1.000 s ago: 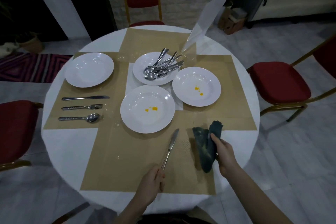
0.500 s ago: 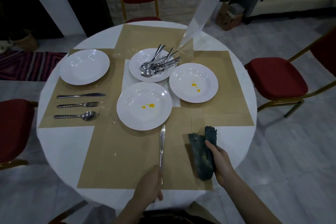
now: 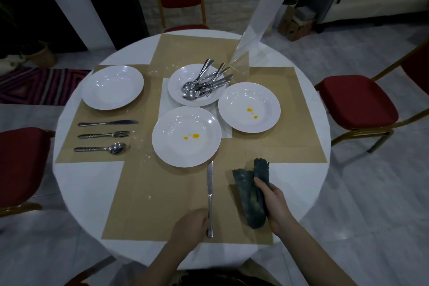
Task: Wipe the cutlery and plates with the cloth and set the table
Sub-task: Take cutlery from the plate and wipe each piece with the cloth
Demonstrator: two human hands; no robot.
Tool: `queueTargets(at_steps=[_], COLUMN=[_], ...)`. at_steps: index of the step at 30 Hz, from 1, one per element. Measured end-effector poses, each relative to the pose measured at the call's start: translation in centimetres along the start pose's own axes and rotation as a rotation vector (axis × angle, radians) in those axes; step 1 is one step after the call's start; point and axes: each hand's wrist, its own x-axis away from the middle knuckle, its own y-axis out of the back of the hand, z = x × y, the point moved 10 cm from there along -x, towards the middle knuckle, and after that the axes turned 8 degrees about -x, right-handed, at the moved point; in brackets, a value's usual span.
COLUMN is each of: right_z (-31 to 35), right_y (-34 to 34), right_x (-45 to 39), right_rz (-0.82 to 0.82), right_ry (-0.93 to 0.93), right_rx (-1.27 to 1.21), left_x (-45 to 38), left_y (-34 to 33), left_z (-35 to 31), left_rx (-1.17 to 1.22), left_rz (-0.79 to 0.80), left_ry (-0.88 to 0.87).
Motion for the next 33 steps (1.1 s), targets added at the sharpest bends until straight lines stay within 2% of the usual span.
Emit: queueTargets(at_steps=[5,11,16,24,33], right_z=[1.4,6.1,8.8,11.9,13.6], right_y=[-2.2,-8.2,-11.9,-16.0,-17.4], right_x=[-1.0,-3.0,-5.7,-9.6,-12.8], right_rz=[0.01,0.097,0.104,0.081,-0.027], right_ry=[0.013,0.101,0.139,0.172,0.183], right_rx=[-0.005,0.062,0.087,0.098,0.036], left_x=[-0.2,-1.9,-4.5,-13.6,-27.1], left_y=[3.9,12.6,18.6,26.2,35.4], left_z=[1.0,0.8,0.6,0.7,-4.2], left_rx=[0.087,0.144,0.125,0.042,-0.007], left_rz=[-0.113,-0.257,-0.318,-0.298,-0.488], left_ry=[-0.021,-0.051,-0.052,-0.127,-0.213])
